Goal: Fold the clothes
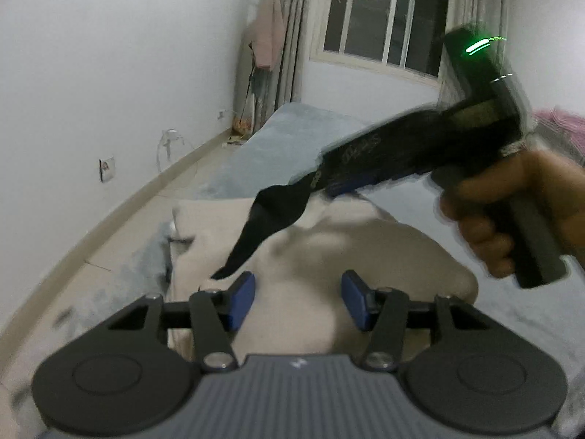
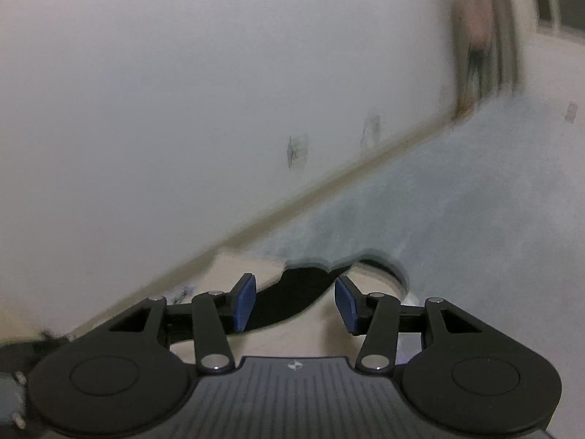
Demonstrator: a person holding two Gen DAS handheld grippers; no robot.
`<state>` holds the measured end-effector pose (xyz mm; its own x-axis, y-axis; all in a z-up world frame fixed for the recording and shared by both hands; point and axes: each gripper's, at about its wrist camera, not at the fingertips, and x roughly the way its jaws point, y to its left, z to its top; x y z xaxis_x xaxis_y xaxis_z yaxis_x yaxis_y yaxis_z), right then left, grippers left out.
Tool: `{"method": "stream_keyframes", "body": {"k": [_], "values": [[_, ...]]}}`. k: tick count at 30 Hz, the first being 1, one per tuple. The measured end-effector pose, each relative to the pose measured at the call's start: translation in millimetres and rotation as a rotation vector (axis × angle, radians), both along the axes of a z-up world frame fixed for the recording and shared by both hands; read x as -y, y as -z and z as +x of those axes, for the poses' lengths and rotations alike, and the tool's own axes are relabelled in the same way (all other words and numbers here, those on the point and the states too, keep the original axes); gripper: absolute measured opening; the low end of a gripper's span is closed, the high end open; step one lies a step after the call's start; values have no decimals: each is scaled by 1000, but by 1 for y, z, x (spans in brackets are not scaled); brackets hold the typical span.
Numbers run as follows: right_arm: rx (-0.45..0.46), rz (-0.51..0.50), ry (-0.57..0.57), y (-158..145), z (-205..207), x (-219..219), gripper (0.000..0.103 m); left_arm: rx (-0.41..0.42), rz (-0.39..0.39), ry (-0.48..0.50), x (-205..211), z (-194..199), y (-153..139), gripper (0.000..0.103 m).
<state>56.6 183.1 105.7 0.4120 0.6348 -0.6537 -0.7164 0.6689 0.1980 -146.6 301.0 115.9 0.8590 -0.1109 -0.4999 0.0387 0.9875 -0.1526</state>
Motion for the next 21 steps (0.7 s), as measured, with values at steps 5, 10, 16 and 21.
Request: {"method": "stream_keyframes", "body": {"k": [5,10,16,21], "values": [[4,-83,-116,33,11,-27,48,5,-28,-15,-5,-9,10,49],[94,-92,-215,34,9,-32,48,13,-15,-24,-2,-20,12,48],[130,-5,-87,31,2,-13,46,-51,-27,-22,-9,-10,-3,51],[186,-7,-59,-2,-41,3,72,-85,18,-76,-2,-16,-17,59]]}}
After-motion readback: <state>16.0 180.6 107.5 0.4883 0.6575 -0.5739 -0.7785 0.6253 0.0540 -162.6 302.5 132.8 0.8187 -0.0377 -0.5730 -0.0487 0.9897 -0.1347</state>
